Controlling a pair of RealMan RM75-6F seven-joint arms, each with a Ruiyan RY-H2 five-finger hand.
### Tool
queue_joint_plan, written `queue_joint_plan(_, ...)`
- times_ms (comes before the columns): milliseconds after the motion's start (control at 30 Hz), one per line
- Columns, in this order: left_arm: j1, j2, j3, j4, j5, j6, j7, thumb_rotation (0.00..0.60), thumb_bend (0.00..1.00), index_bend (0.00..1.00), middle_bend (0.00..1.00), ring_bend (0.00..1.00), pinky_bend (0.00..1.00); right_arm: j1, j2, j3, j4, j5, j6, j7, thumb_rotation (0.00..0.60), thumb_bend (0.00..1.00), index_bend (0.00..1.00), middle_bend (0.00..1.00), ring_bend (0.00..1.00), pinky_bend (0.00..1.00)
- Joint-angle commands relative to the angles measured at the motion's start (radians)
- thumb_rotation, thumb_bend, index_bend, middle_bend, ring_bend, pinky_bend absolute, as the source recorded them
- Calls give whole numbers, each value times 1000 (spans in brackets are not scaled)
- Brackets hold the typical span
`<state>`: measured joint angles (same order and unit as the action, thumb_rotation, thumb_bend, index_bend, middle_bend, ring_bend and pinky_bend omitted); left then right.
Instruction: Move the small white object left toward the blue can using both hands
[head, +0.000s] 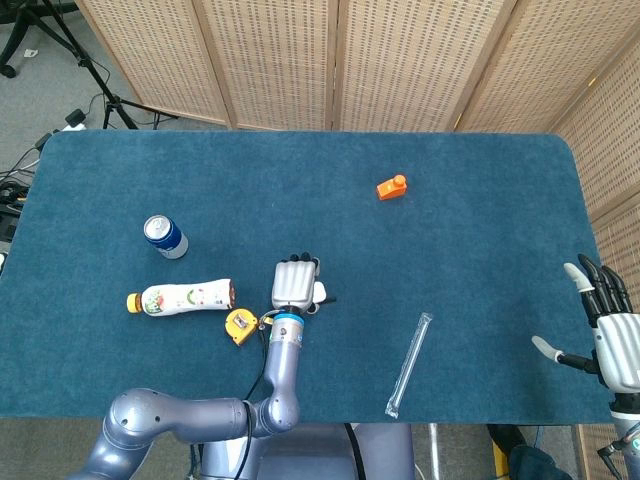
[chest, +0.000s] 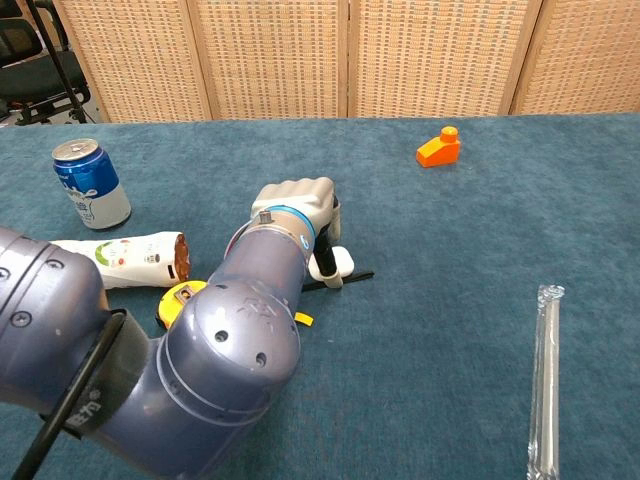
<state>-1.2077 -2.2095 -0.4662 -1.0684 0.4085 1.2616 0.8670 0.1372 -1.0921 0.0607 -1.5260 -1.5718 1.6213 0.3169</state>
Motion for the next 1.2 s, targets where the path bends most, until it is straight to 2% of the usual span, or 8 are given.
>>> queue_joint_plan(33, 1, -13, -12, 16, 8, 3, 7, 600, 117, 460, 324, 289, 429, -1, 0, 1, 0, -2, 0, 0, 600, 0, 0, 0, 0, 0)
queue_joint_plan(233, 7, -31, -37, 33, 17, -9, 13, 600, 167, 512, 354, 351, 528, -3, 1, 5, 0, -5, -5, 5, 600, 0, 0, 0, 0, 0)
queue_joint_plan(367, 10, -38, -46, 38, 28, -14, 14, 600, 236, 588, 409, 405, 570, -4, 1, 8, 0, -6, -6, 9, 600, 0, 0, 0, 0, 0)
queue_joint_plan(600, 24, -48, -51, 46, 87, -8, 1, 600, 265, 610, 429, 421, 576, -8, 3, 15, 1, -5, -9, 20, 600, 0, 0, 0, 0, 0)
queue_joint_plan(767, 45, -10, -65, -14, 147, 12, -26, 600, 266, 615, 433, 424, 576, -8, 4, 19, 2, -3, -15, 25, 600, 0, 0, 0, 0, 0)
queue_joint_plan(867, 71, 46, -70, -102, 178, 33, -25, 600, 267, 615, 433, 424, 576, -9, 4, 20, 1, -3, -19, 26, 600, 0, 0, 0, 0, 0)
queue_joint_plan(1000, 125, 151, -47, -253, 209, 40, -7, 600, 266, 615, 433, 424, 576, -11, 3, 20, -1, -7, -19, 23, 600, 0, 0, 0, 0, 0)
queue_joint_plan(1200, 264, 448, 49, -566, 283, -21, -17, 600, 258, 615, 433, 423, 576, -11, 0, 19, -5, -14, -24, 14, 600, 0, 0, 0, 0, 0)
